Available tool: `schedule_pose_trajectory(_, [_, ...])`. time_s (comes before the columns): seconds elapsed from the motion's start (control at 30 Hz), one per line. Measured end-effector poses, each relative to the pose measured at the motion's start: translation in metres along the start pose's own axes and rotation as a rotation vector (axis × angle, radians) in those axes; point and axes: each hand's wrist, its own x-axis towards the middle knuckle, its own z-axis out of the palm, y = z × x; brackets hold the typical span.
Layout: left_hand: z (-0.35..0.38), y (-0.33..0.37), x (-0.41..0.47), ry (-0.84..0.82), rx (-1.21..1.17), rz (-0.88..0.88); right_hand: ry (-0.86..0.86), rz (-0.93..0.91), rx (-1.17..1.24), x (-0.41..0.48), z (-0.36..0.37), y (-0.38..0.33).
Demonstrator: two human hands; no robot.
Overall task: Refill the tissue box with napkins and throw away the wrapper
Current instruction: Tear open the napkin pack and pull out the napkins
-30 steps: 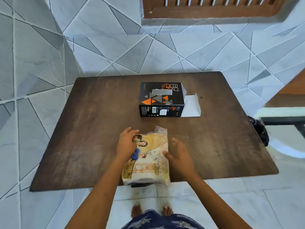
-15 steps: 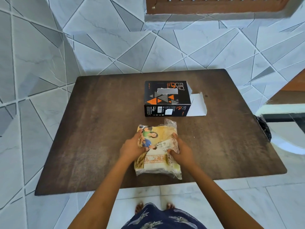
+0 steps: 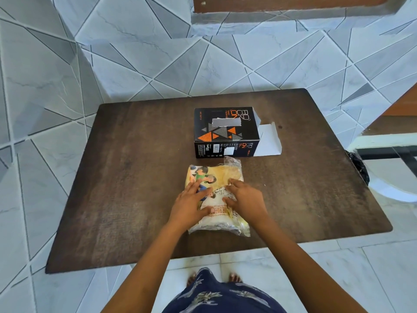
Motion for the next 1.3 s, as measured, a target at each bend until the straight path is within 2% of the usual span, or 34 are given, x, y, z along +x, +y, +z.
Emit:
schedule_pose_trajectory(0.17, [0.0,0.002,-0.002,-0.01,-0.011,-0.014,0.088,-0.159,-0.169,0.002,0.009,0.0])
schedule_pose_trajectory(0.23, [-0.002,0.003,-0.003,-0.016,-0.012,-0.019,0.129,-0.159,-0.264,0.003,0.01,-0.001])
schedule_pose_trajectory(0.33, [-0.002,0.004,-0.002,-0.028,-0.011,-0.029,0.187,-0.137,-0.262,0.005,0.01,-0.003])
schedule_pose_trajectory(0.43, [-0.002,0.004,-0.002,-0.036,-0.011,-0.032,0.222,-0.027,-0.012,0.008,0.014,-0.003])
schedule_pose_trajectory(0.53, [-0.003,0.004,-0.003,-0.035,-0.017,-0.031,0.288,0.248,0.403,0.011,0.008,-0.001])
schedule_pose_trajectory(0.63, [-0.003,0.005,-0.003,-0.033,-0.019,-0.032,0.44,0.406,0.677,0.005,-0.002,0.002])
schedule_pose_trajectory(0.67, [-0.003,0.006,-0.003,-0.035,-0.015,-0.034,0.452,0.412,0.69,0.002,-0.004,0.001])
schedule_pose_trajectory(0.73, [-0.004,0.008,-0.002,-0.035,-0.007,-0.041,0.371,0.378,0.611,-0.002,-0.004,-0.003])
schedule_pose_trajectory(0.83, [-0.006,0.009,0.0,-0.044,0.008,-0.05,0.13,0.325,0.276,-0.003,-0.004,-0.013])
schedule_pose_trajectory(0.87, [-0.006,0.009,0.0,-0.05,0.011,-0.053,0.114,0.32,0.236,-0.003,-0.003,-0.014])
schedule_pose_trajectory(1.07, [-0.007,0.01,-0.001,-0.06,0.015,-0.061,0.435,0.419,0.461,-0.003,-0.014,0.016])
schedule_pose_trajectory(1.3, [-0.01,0.015,0.002,-0.056,0.049,-0.076,0.396,0.704,0.762,-0.012,-0.003,0.069])
